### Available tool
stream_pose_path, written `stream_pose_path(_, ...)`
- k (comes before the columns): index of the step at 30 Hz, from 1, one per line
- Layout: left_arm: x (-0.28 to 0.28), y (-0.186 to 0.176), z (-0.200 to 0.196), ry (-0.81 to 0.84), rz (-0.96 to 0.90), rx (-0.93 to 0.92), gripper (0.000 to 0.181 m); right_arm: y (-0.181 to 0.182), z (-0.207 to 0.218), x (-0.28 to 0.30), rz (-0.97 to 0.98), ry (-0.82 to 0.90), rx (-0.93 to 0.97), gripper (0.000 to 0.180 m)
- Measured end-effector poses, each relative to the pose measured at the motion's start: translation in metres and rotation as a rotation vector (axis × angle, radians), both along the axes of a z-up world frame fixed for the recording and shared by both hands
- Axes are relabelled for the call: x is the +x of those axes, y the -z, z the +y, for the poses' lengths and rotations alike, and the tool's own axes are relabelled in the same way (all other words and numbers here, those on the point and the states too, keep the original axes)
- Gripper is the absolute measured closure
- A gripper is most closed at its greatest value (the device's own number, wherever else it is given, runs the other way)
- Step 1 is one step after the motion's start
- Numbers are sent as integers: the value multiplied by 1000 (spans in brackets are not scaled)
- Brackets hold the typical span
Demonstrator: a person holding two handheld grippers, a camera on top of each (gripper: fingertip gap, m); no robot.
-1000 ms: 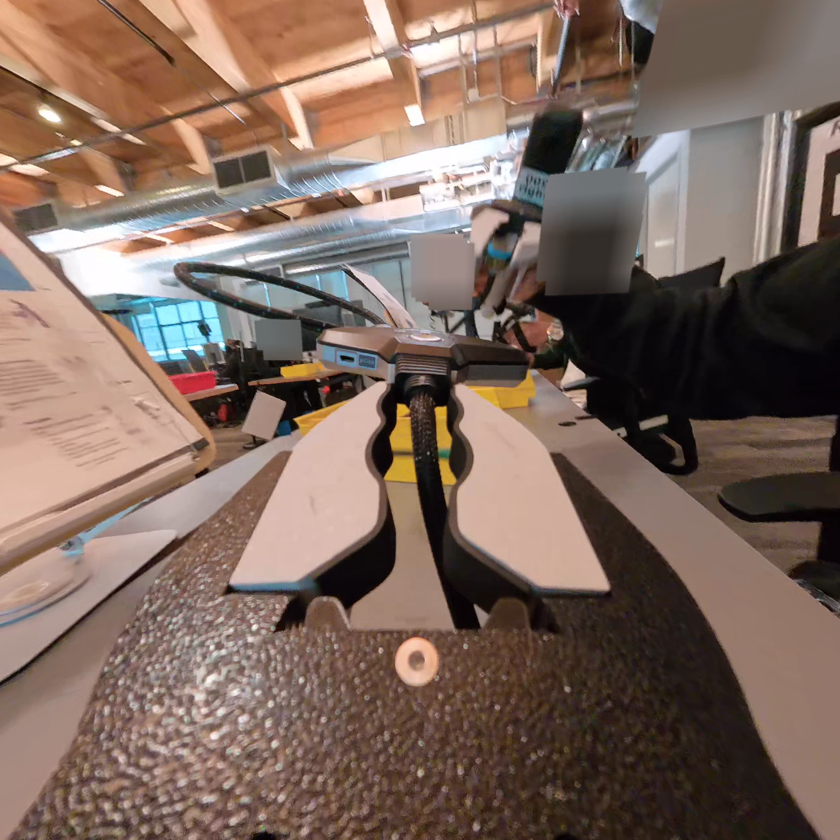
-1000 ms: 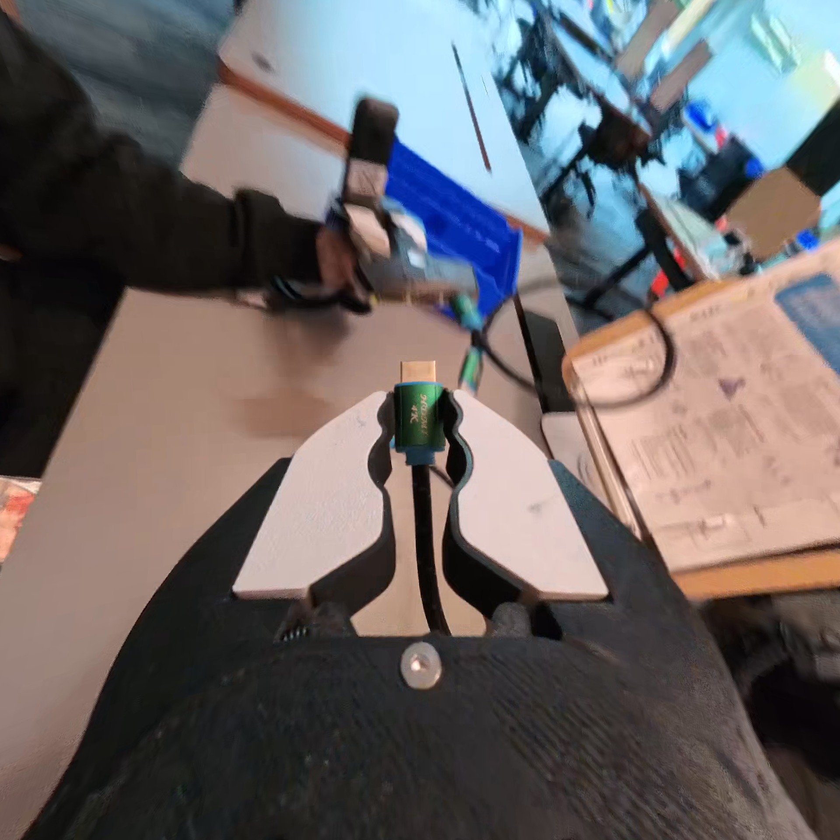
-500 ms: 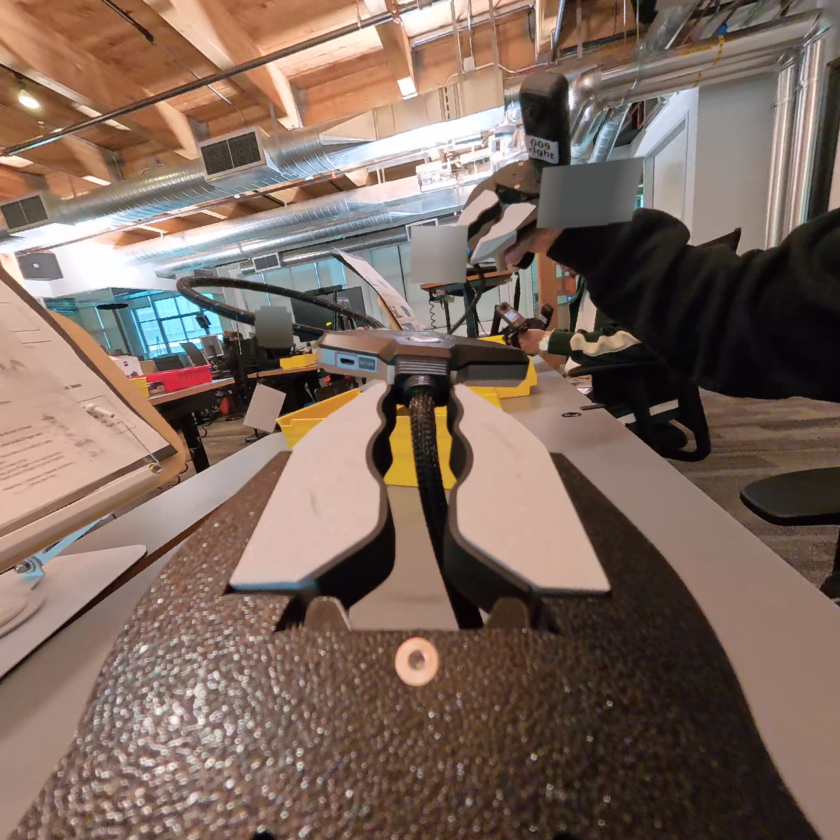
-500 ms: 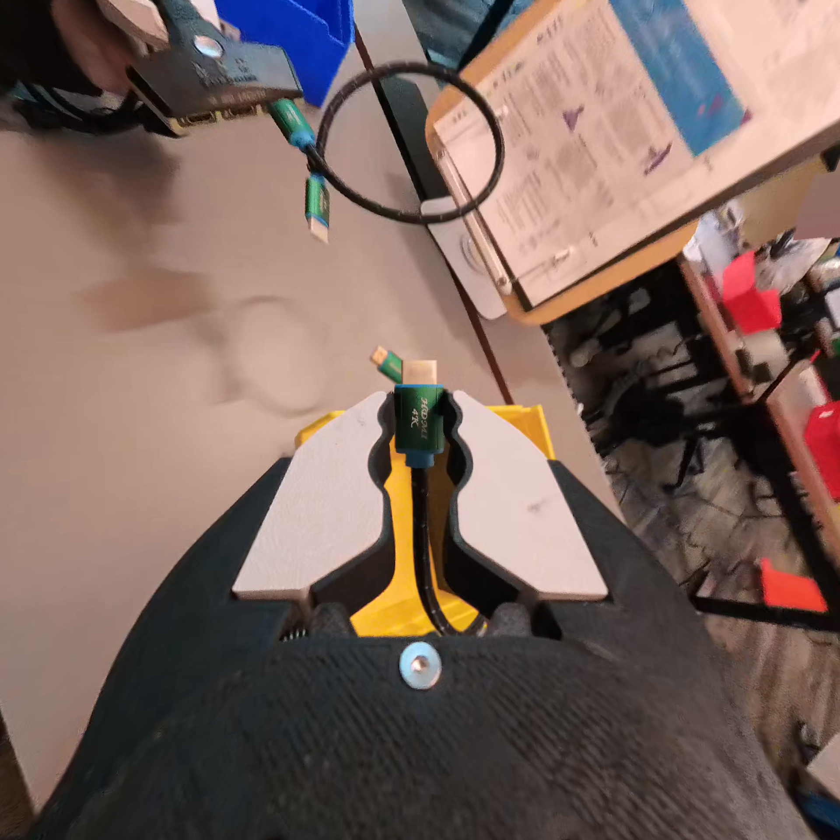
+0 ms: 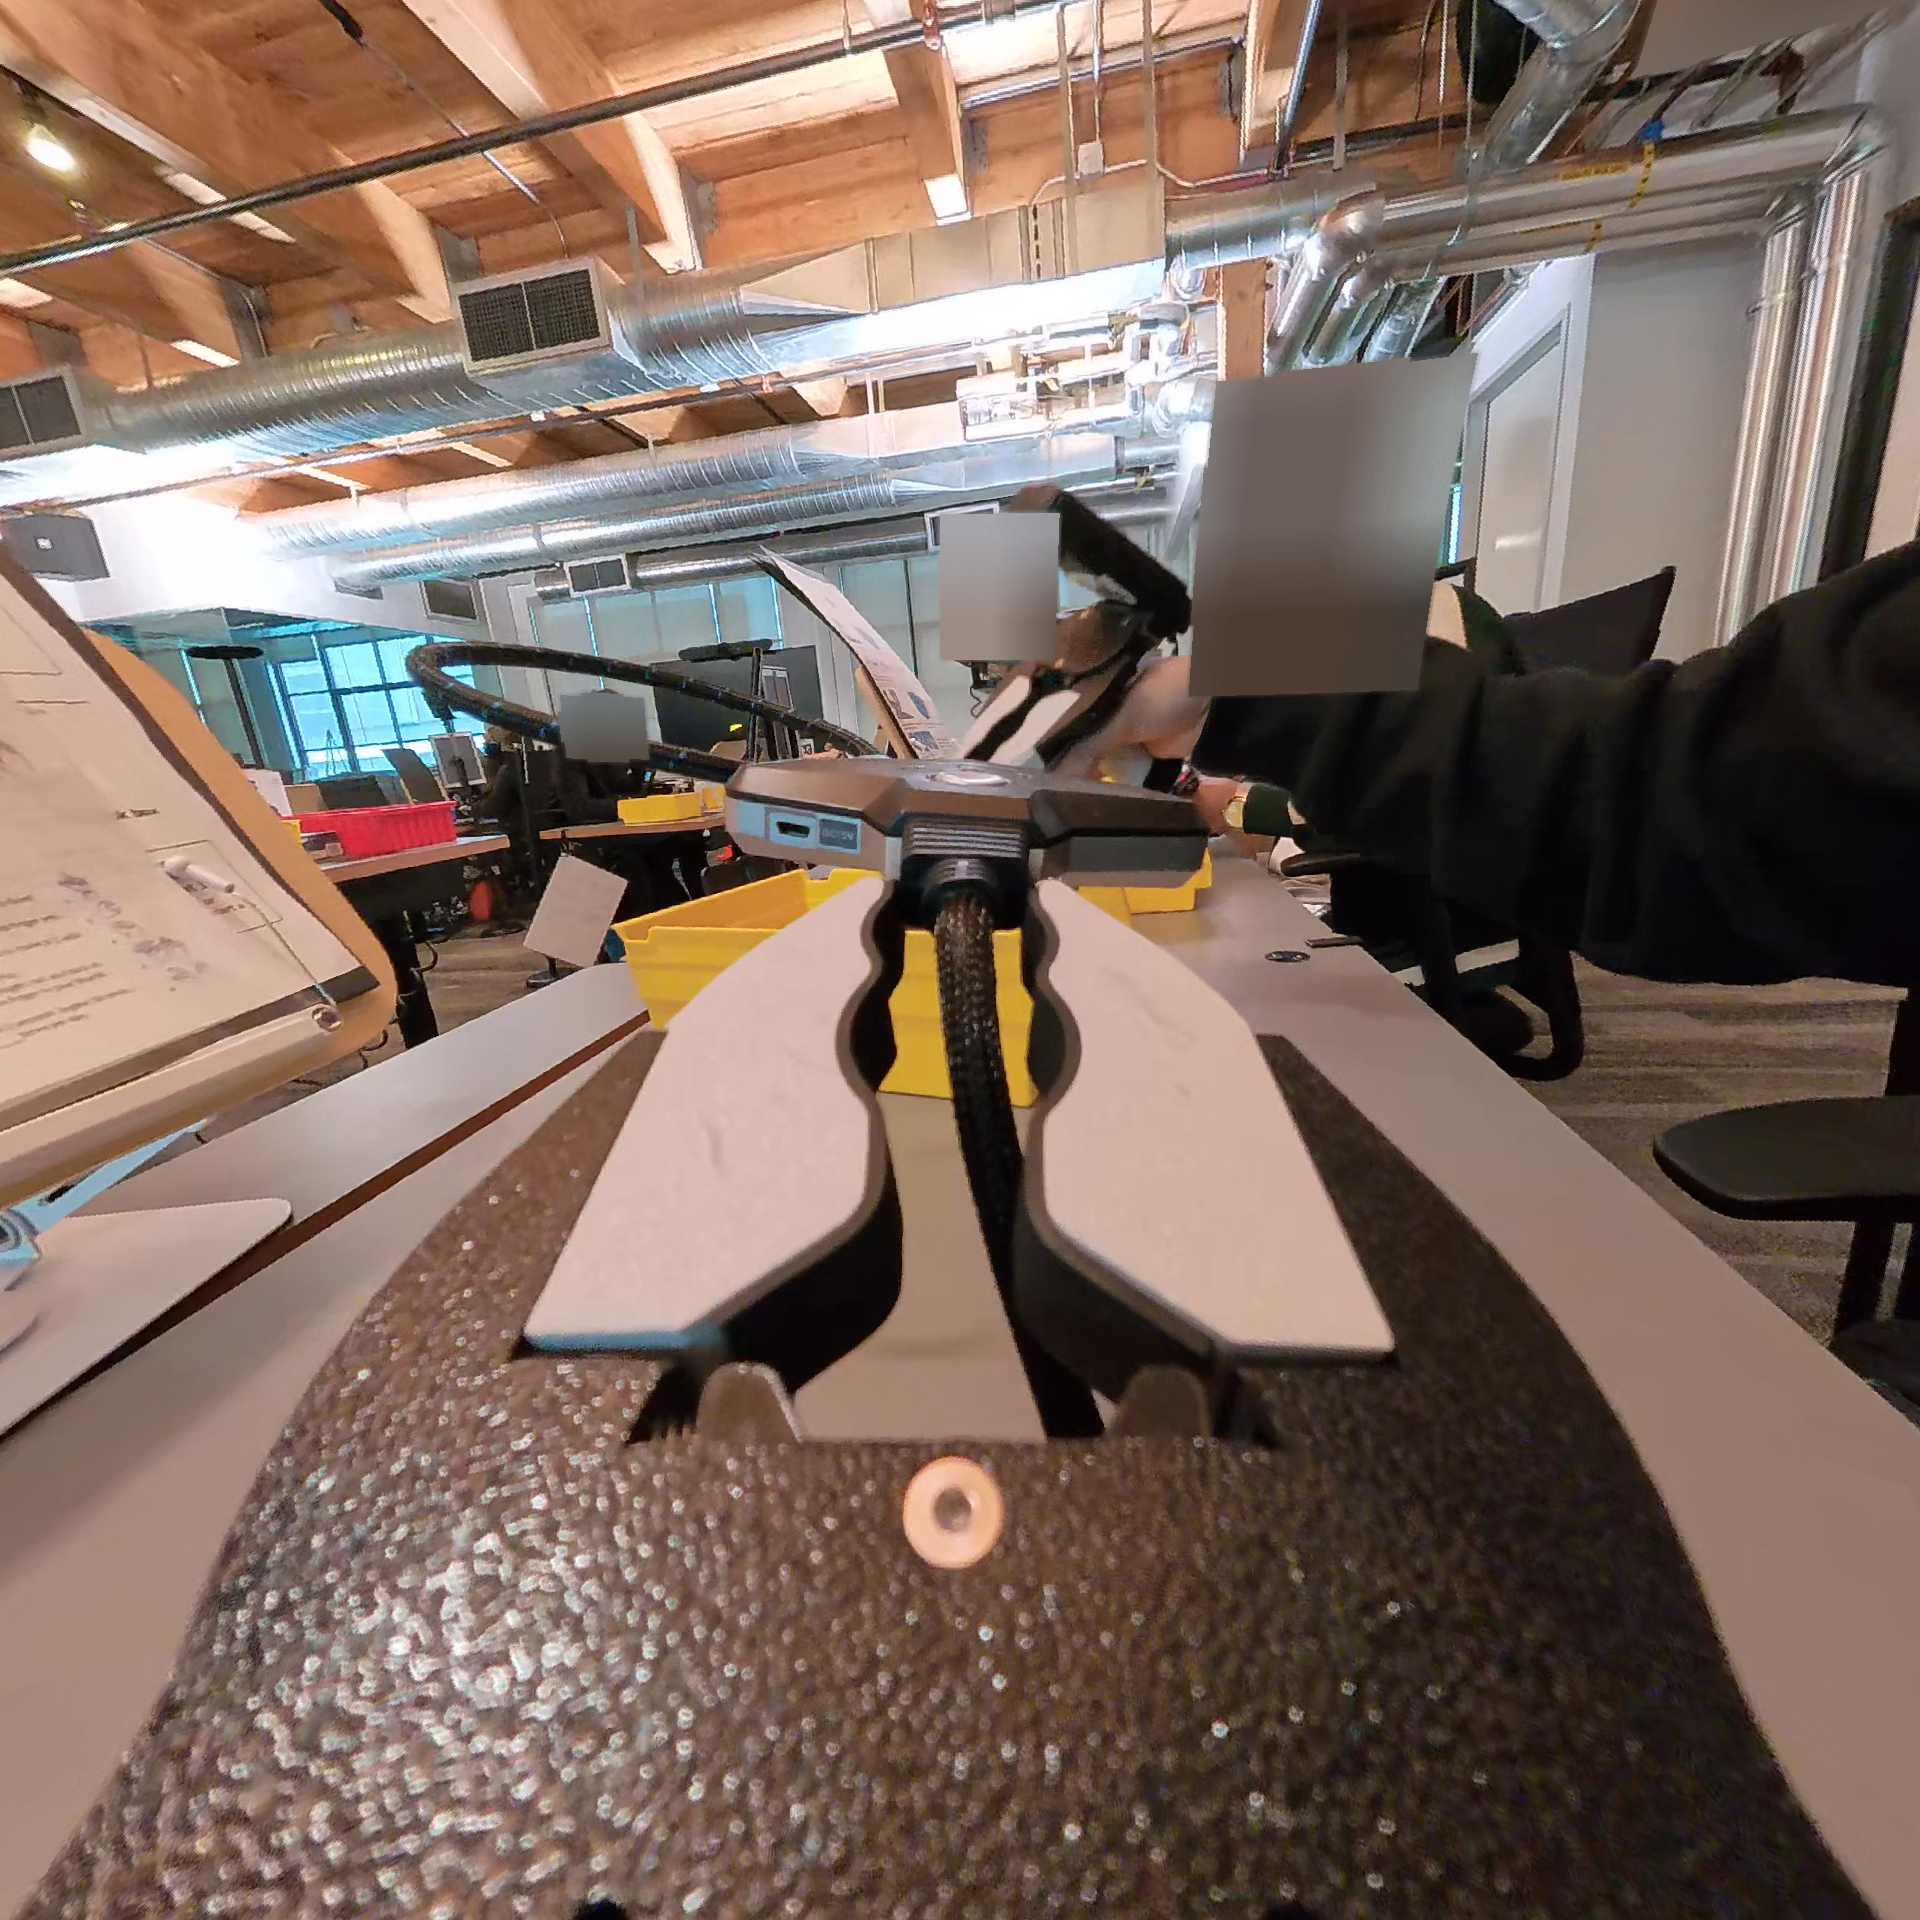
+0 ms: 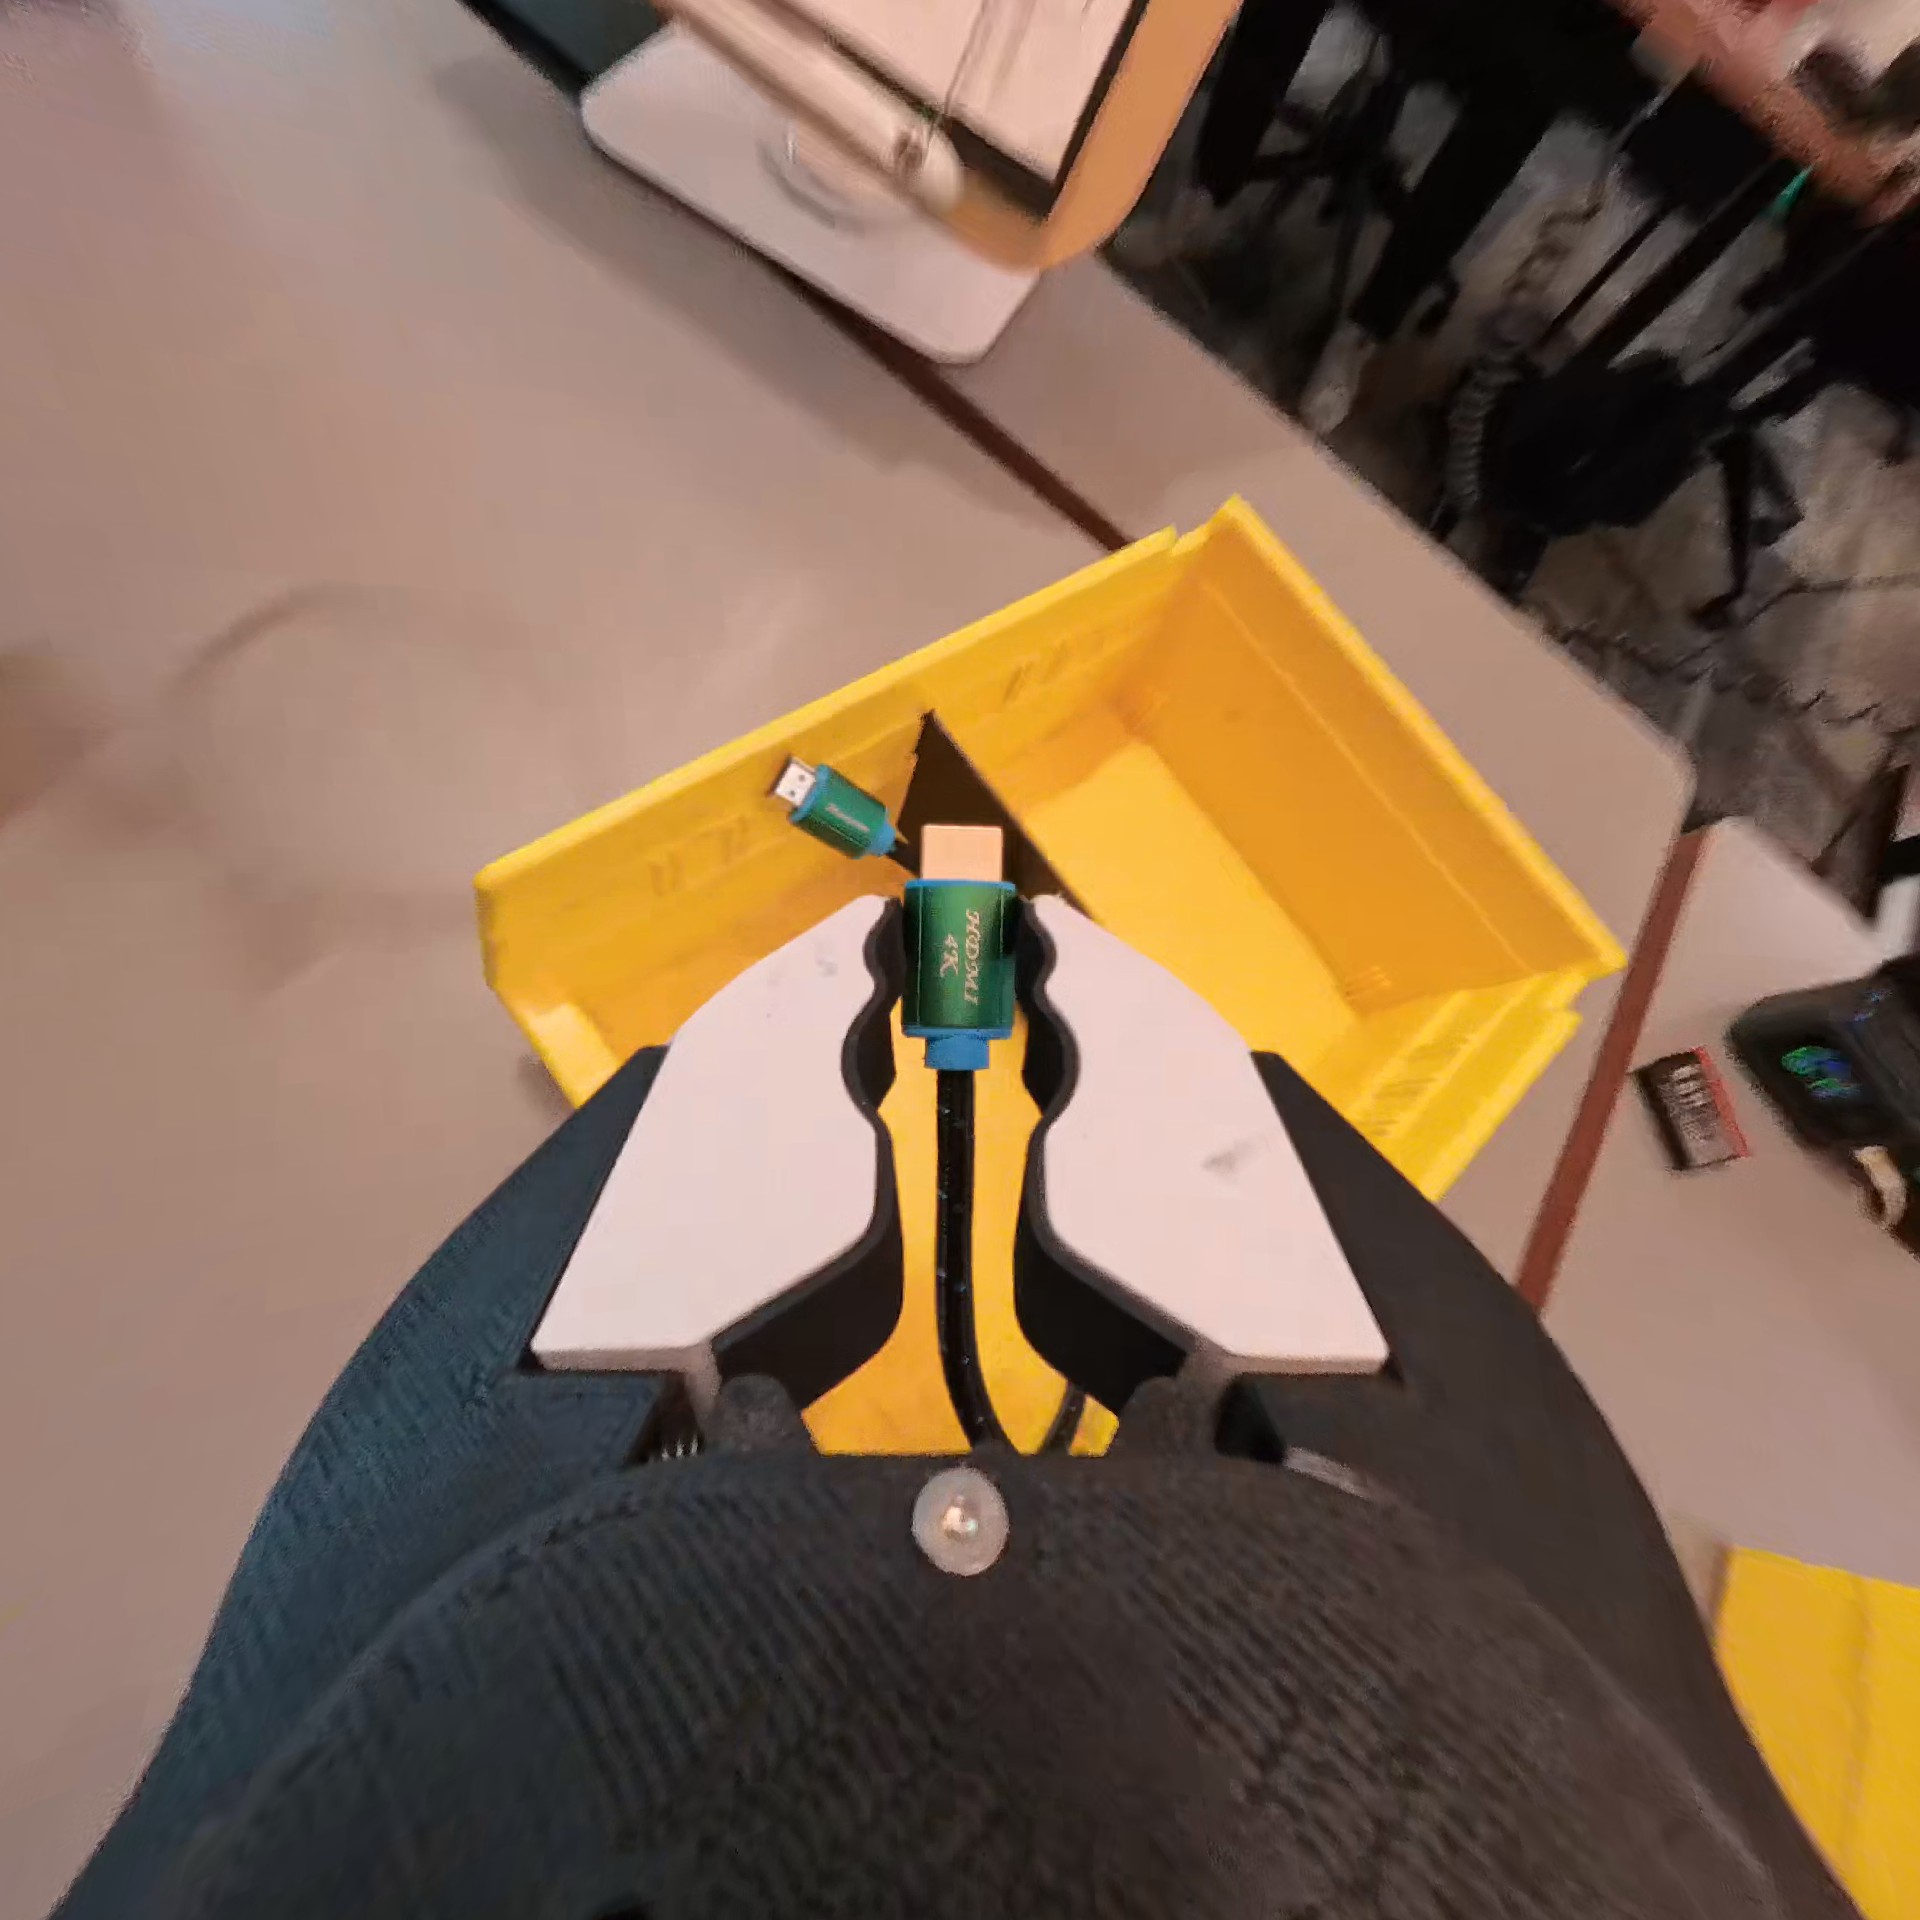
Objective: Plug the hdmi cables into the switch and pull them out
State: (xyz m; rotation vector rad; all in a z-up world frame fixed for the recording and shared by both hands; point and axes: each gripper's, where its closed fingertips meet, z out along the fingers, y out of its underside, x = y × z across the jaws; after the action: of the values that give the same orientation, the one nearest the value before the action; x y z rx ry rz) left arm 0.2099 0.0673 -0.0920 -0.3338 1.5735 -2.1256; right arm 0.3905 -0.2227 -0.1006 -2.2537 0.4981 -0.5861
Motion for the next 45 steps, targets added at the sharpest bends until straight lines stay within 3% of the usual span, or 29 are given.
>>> stream_pose_path(5, 0, 2, -1, 12, 7, 2, 160, 56, 21, 3, 142, 65, -31, 159)
stream_pose_path(7, -1, 3, -3, 22, 8, 5, 160, 74, 34, -2, 177, 16, -52, 159)
stream_pose_path(11, -2, 5, -5, 33, 15, 10, 160, 89, 47, -10, 240, -10, -80, 131)
stream_pose_path(14, -1, 6, -5, 28, 19, 10, 160, 72, 45, -12, 207, 11, -70, 110)
stream_pose_path(18, -1, 6, -6, 32, 19, 15, 160, 13, 52, -20, 57, 20, 88, 96)
stream_pose_path(21, -4, 8, -12, 64, 20, 47, 160, -28, 108, -83, -2, -307, 307, 91)
stream_pose_path(24, -11, 12, -19, 108, 15, 92, 160, -42, 155, -142, -156, -562, 367, 97)
stream_pose_path(28, -19, 17, -27, 177, 11, 126, 160, -32, 195, -174, -263, -700, 348, 117)
stream_pose_path(31, -24, 21, -32, 216, -1, 134, 160, -9, 209, -171, -213, -710, 293, 124)
stream_pose_path(34, -25, 24, -32, 228, 7, 146, 160, -5, 210, -166, -185, -688, 316, 142)
stream_pose_path(39, -30, 23, -35, 269, -8, 145, 160, 12, 201, -170, -60, -714, 256, 141)
stream_pose_path(43, -34, 23, -37, 290, -23, 145, 160, 15, 200, -175, -21, -728, 254, 158)
stream_pose_path(45, -34, 24, -36, 292, -22, 146, 160, 19, 201, -175, 28, -715, 258, 158)
